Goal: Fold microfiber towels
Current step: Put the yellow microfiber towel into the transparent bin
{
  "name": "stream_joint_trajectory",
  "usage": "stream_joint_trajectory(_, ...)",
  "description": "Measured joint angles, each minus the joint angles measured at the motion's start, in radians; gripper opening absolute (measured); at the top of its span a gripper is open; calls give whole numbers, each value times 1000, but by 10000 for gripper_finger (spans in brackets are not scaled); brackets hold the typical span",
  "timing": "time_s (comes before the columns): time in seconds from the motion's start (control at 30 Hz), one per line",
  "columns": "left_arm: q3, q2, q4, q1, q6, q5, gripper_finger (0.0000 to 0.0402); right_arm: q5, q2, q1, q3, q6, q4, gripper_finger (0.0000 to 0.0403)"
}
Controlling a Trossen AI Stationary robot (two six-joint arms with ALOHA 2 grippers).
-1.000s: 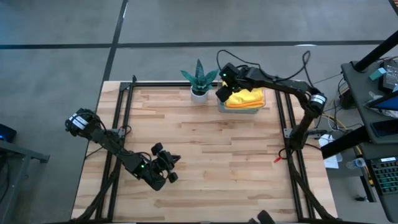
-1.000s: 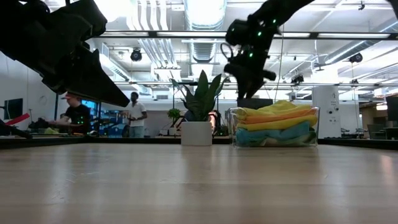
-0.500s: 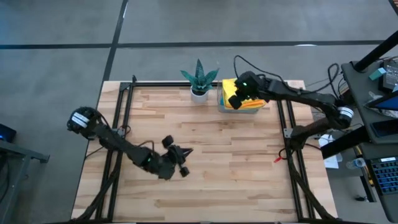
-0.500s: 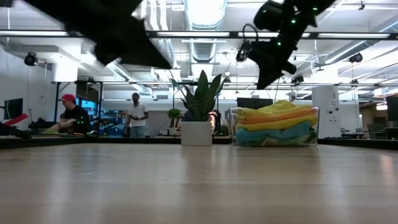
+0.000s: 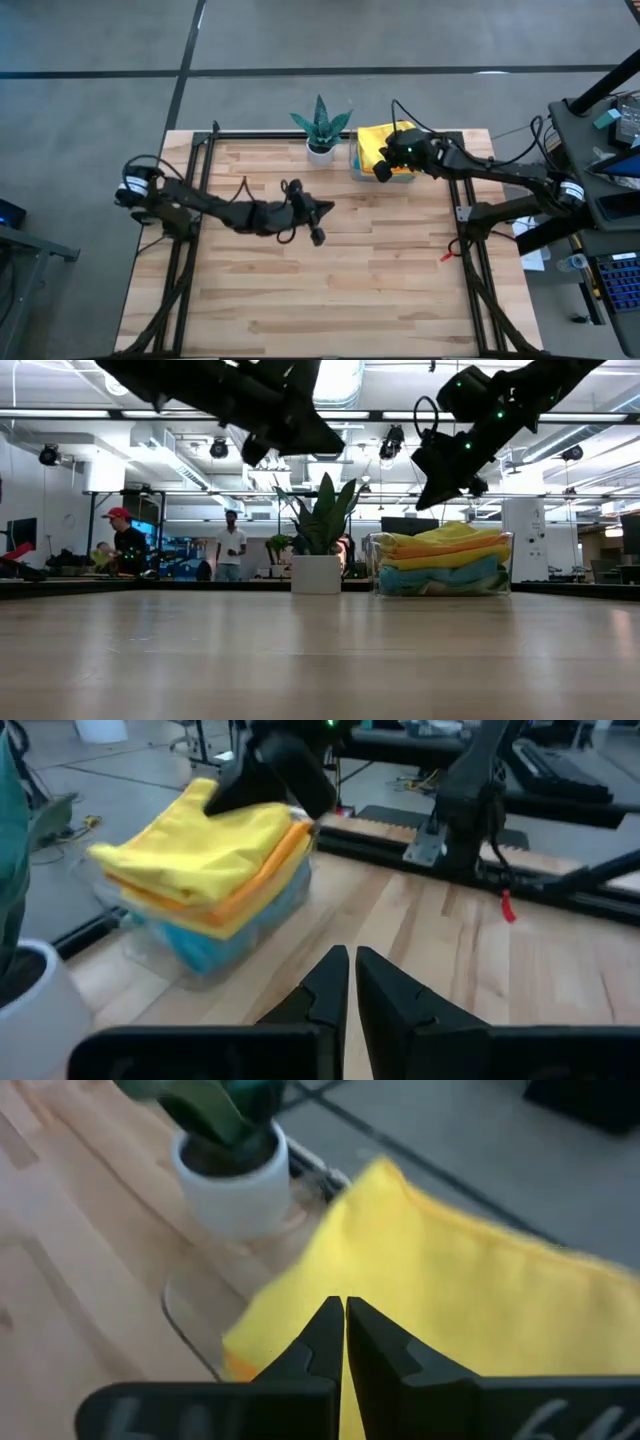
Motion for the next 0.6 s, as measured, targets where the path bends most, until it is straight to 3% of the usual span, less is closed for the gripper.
stream_joint_trajectory(0.23,103,0,-40,105,104,136,10,-10,0,-31,127,76,-312,9)
stream_joint_trajectory(0.43,237,1,-181,240,136,330,10,-86,0,-71,302,25,-585,9)
stream_joint_trajectory(0.6,323,51,-246,289,202,361,10,-107,1,-103,392,16,-743,9)
